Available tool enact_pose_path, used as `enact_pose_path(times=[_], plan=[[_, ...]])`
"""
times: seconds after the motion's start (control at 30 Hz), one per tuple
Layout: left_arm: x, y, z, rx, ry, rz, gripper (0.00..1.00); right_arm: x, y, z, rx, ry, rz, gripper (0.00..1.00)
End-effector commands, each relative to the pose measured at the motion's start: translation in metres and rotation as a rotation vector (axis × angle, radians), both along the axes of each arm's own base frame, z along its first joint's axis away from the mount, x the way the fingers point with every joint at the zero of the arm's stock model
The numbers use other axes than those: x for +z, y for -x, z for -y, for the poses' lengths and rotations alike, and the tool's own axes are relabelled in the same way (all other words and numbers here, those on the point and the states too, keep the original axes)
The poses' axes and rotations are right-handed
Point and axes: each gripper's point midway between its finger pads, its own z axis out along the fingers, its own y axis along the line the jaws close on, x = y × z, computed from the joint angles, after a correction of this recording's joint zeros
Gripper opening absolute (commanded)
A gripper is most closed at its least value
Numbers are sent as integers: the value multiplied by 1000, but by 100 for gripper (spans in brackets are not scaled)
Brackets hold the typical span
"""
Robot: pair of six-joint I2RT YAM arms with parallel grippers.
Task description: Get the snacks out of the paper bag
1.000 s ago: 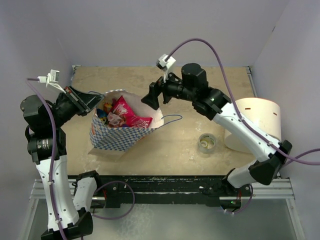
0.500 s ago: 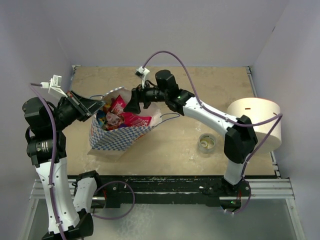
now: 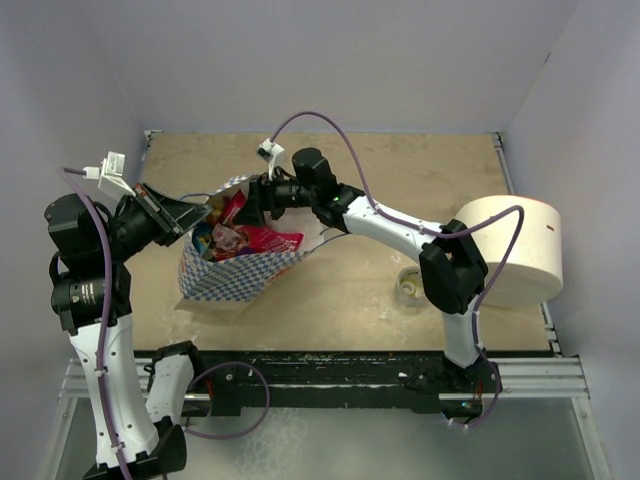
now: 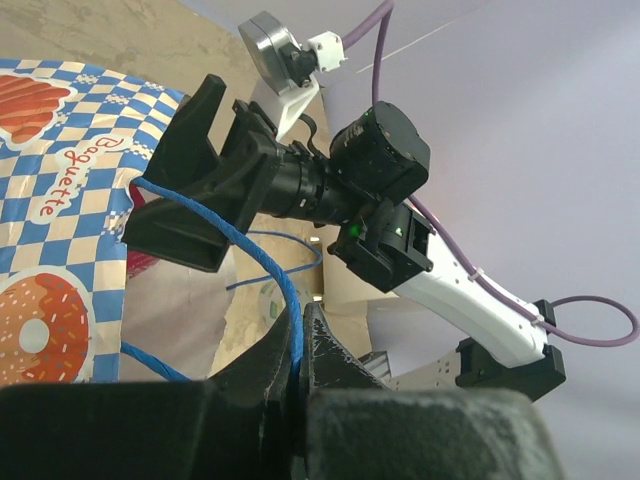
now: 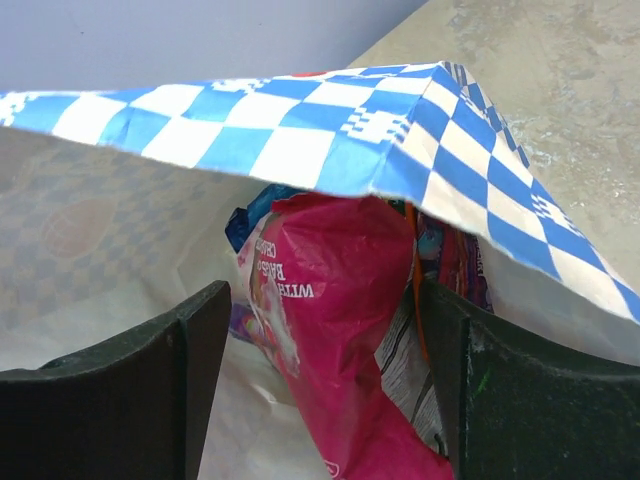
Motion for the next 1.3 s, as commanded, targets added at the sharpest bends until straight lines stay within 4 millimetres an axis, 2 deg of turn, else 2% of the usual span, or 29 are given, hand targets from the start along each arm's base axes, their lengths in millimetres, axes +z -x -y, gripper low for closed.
enact_pose_path(times=[0.0,0.07,0.23,0.37,0.43,0.63,0.9,1.1,1.27], plan=[[23,19,10,-49,-3,67,0,46,1,-16,29,-130,72,74],[23,20,10,-49,0,66,0,45,2,-19,36,-137,61,66],[22,18,9,-43,2,59,0,53,8,-21,55,-167,31,35],[17,17,7,-24,-1,39,0,72,17,-18,72,-191,36,10],[11,15,5,-9,-3,11,0,83,21,-16,79,-203,42,0],[3,13,-1,34,-23,-23,0,123,29,-7,69,-241,58,0],[2,17,-4,65,-40,-32,0,184,37,25,-51,-290,99,0],[4,18,-10,116,-59,-19,0,235,28,67,-275,-365,161,0],[2,18,-12,116,-82,-28,0,292,27,107,-432,-480,248,0]])
